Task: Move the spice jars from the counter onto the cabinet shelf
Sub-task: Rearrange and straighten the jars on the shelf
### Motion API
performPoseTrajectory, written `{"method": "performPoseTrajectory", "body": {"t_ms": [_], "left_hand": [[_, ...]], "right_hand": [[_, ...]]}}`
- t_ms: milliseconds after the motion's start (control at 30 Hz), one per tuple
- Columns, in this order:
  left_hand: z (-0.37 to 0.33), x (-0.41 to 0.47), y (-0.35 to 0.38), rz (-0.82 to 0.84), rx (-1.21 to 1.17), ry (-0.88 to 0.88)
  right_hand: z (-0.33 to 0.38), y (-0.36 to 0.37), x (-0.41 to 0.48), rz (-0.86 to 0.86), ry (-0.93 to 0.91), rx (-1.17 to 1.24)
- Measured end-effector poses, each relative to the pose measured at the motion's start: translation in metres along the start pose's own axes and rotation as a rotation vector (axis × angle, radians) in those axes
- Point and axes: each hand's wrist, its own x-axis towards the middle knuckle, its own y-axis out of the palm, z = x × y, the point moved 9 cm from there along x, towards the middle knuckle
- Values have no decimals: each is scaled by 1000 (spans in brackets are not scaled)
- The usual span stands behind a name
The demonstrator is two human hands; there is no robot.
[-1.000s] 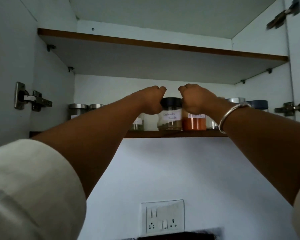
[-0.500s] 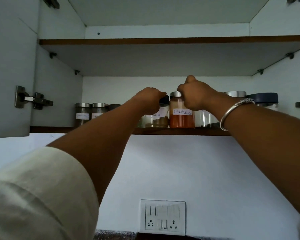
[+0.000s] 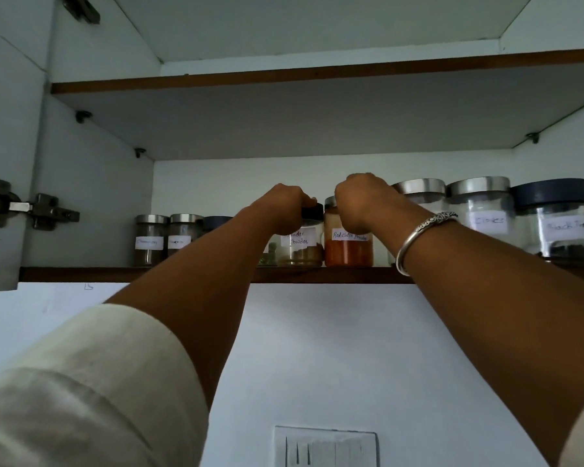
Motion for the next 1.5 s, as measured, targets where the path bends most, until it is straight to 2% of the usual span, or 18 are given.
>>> {"method": "performPoseTrajectory", "body": {"t_ms": [267,533,800,1000,1233,1400,1500], "left_hand": [[19,39,33,31,31,42],[30,69,61,76,106,100],[32,80,80,183,196,102],[33,74,83,195,182,78],[27,63,88,183,97,78],[15,53,75,94,-13,120],[10,42,66,66,-30,148]], "right_hand": [[1,35,38,95,48,0],[6,63,69,106,79,-157],[5,91,80,248,64,-72],[2,102,73,319,27,-82],[0,106,72,281,46,-99],[2,95,68,106,68,-17],[6,87,58,95,56,-55]]}}
